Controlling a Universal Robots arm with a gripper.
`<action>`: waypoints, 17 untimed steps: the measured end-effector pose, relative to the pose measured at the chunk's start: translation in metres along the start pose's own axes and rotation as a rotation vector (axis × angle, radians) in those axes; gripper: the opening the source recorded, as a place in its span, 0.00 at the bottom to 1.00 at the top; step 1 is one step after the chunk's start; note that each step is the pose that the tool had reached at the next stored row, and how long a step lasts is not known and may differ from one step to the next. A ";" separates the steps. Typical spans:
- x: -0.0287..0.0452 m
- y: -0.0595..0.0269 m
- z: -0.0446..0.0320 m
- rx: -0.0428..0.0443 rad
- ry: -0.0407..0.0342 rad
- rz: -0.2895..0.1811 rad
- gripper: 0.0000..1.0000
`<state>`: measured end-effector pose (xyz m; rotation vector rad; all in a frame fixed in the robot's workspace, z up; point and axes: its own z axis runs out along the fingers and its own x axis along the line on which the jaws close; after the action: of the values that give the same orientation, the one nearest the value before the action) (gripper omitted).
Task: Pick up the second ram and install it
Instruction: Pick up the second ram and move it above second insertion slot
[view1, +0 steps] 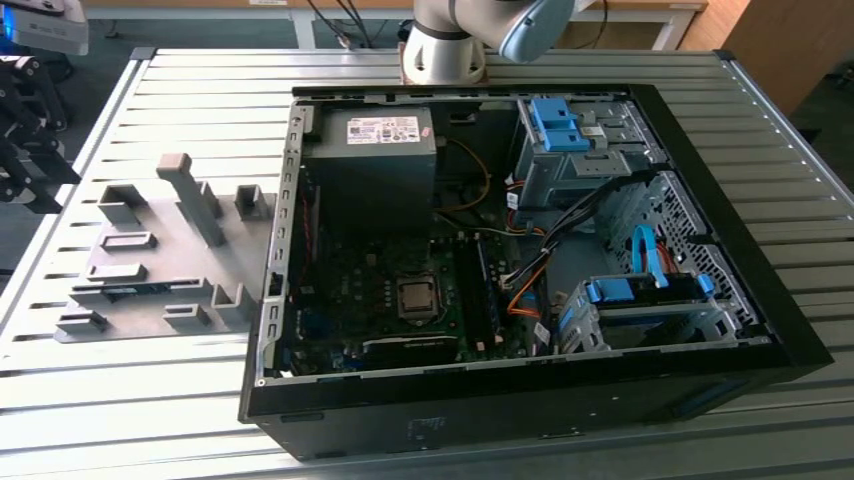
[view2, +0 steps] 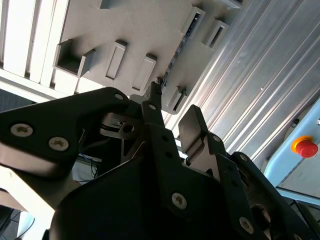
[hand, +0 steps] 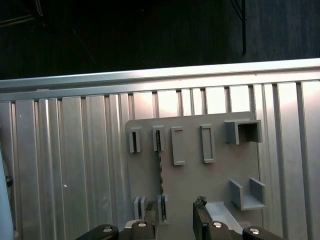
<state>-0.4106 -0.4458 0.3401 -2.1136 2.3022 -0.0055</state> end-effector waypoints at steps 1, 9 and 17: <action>0.0000 0.0000 0.0000 0.0000 0.0000 0.000 0.42; 0.0002 0.0000 0.0045 0.0004 0.0004 0.036 0.42; 0.0024 0.0001 0.0179 -0.0005 0.0009 0.058 0.42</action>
<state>-0.4106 -0.4481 0.3222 -2.0470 2.3628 -0.0051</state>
